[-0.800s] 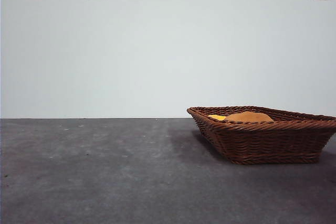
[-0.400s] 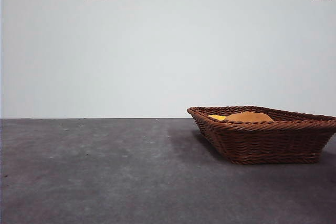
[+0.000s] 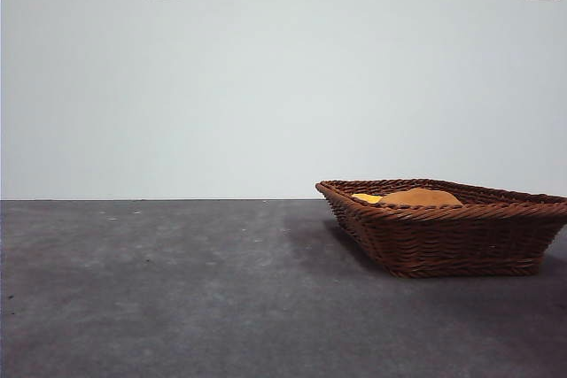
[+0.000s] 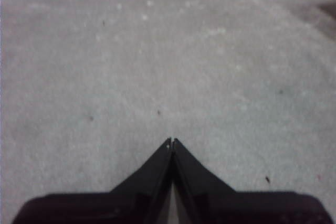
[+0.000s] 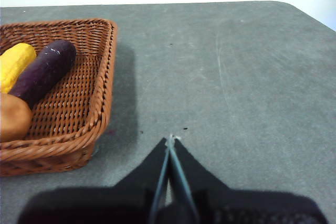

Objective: Help me put the vegetables on the table into the basket

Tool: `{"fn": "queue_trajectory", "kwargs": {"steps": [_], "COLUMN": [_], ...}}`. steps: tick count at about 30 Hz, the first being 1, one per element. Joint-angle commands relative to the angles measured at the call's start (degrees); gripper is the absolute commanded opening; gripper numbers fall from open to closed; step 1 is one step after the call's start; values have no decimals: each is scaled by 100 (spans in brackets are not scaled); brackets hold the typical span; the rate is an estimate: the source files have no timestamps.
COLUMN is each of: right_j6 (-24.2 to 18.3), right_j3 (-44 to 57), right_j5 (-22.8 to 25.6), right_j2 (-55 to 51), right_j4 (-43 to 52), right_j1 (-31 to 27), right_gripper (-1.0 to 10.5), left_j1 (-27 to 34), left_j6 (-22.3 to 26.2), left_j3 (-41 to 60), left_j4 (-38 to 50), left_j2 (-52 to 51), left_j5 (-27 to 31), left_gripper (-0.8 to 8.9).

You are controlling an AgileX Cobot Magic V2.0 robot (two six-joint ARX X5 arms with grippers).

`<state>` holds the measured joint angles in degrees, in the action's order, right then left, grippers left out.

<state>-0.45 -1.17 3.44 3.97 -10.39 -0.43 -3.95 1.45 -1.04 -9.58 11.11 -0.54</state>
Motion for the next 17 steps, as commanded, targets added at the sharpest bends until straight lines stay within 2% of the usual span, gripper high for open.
{"fn": "queue_trajectory", "kwargs": {"steps": [1,9,17], "right_j6": [-20,-20,-17], "right_j3": [22,22,20], "right_j5": [17,15,17], "right_j2": [4,-11,-26], "right_j4": [-35,-37,-37], "right_j1": [0,0,0], "right_gripper": [-16,-16,-16], "left_j1": [-13,-11,-2], "left_j6": [31,31,31], "left_j3": [61,59,59], "left_j4": [149,363,319], "left_j2": [166,472,-310], "left_j5": [11,13,11], "left_gripper": [-3,-3,-3]}}
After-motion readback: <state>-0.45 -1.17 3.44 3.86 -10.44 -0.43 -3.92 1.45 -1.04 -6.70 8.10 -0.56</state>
